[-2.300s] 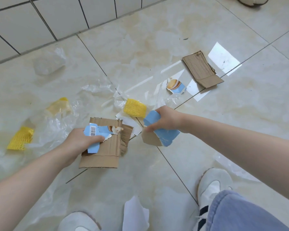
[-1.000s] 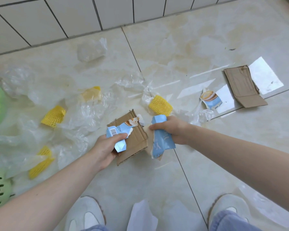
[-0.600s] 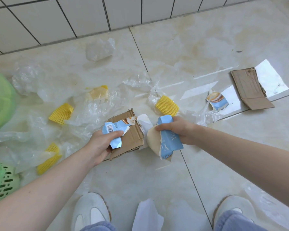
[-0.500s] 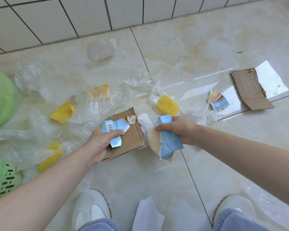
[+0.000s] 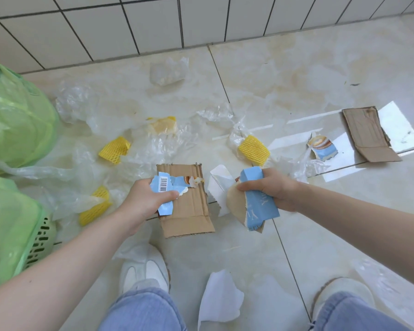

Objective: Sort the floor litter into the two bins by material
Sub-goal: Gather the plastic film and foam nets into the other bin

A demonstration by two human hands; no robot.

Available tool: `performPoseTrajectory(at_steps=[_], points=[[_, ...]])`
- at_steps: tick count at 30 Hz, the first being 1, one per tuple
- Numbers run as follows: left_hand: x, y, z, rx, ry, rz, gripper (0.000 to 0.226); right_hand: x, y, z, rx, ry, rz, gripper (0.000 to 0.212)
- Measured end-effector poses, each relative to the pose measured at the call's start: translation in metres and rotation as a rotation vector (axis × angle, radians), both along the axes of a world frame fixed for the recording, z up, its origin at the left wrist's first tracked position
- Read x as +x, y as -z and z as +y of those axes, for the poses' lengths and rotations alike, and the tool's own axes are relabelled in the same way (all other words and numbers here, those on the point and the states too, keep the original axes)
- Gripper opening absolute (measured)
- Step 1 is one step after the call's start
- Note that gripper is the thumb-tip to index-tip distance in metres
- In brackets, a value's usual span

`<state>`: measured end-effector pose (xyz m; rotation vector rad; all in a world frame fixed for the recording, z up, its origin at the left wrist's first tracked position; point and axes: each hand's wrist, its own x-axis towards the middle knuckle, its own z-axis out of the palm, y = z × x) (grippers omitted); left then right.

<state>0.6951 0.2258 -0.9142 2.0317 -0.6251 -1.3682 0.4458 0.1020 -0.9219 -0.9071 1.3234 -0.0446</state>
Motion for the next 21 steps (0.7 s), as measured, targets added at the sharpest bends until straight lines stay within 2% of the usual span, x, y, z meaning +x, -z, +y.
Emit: performPoseTrajectory(at_steps=[5, 8, 10, 15, 21], points=[[0.003, -0.016, 0.021, -0.042, -0.006, -0.061, 0.014, 0.006, -0.012, 0.014, -0.047, -0.058, 0.006, 0.045], [0.009, -0.025, 0.032, -0.051, -0.054, -0.076, 0.014, 0.017, -0.024, 0.024, -0.069, -0.135, 0.007, 0.030], [0.017, -0.032, 0.039, -0.055, -0.100, -0.094, 0.014, 0.030, -0.031, 0.027, -0.082, -0.172, -0.020, 0.029], [0.045, -0.072, 0.060, -0.106, -0.152, -0.204, 0.013, 0.086, -0.062, 0.024, -0.135, -0.235, -0.112, 0.030], [0.092, -0.138, 0.081, -0.197, -0.294, -0.364, 0.014, 0.169, -0.106, 0.037, -0.252, -0.300, -0.210, 0.018]])
